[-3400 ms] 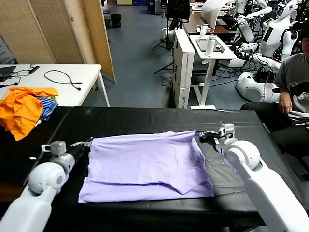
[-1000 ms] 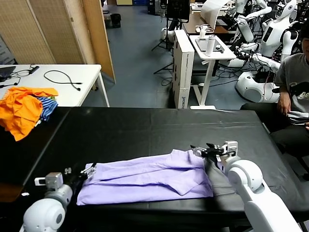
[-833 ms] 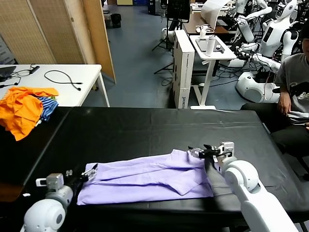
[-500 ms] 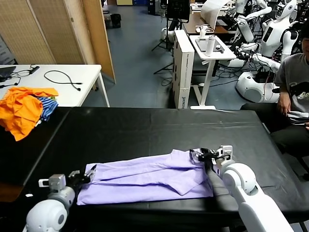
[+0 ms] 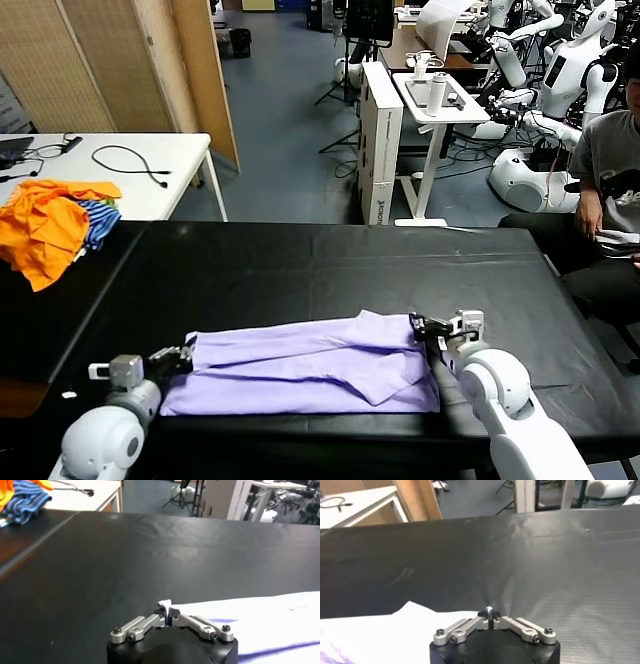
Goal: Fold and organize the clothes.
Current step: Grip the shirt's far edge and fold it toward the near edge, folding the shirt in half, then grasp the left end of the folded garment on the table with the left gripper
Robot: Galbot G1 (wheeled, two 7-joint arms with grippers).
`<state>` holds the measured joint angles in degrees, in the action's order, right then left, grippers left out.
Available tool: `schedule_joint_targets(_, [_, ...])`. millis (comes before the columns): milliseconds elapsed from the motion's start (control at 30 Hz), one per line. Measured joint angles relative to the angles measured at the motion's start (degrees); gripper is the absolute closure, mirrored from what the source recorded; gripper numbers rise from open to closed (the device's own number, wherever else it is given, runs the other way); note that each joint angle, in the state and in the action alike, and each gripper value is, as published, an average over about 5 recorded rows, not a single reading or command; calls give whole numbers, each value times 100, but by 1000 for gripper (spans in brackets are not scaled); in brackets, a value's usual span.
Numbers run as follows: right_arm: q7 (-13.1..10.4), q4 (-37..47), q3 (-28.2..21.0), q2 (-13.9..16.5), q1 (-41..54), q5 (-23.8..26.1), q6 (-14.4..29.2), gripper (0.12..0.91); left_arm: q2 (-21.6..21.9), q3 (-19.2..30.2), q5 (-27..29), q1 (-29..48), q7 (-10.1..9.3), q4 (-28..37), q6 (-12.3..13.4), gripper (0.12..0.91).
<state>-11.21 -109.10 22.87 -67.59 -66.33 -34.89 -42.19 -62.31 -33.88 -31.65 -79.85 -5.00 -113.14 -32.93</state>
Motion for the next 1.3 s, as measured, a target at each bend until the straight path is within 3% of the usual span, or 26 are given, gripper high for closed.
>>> schedule_joint_targets(167, [171, -103, 71, -85, -138, 15, 26, 859, 166, 199, -113, 345, -17, 211, 6, 864])
schedule_joint_targets(300, [269, -234, 104, 50, -152, -93, 45, 669, 173, 218, -140, 369, -22, 211, 11, 817])
schedule_joint_targets(533, [276, -550, 232, 423, -270, -411, 38, 258, 277, 45, -319, 158, -75, -33, -43, 416])
schedule_joint_targets(633, [288, -677, 311, 545, -348, -512, 38, 146, 345, -78, -515, 37, -119, -183, -76, 257])
schedule_joint_targets(767, [312, -803, 432, 656, -464, -605, 38, 121, 375, -259, -780, -132, -142, -336, -110, 136])
schedule_joint_targets(1300, [351, -933, 729, 818, -703, -755, 70, 118, -36, -762, -1193, -776, -44, -412, -56, 123])
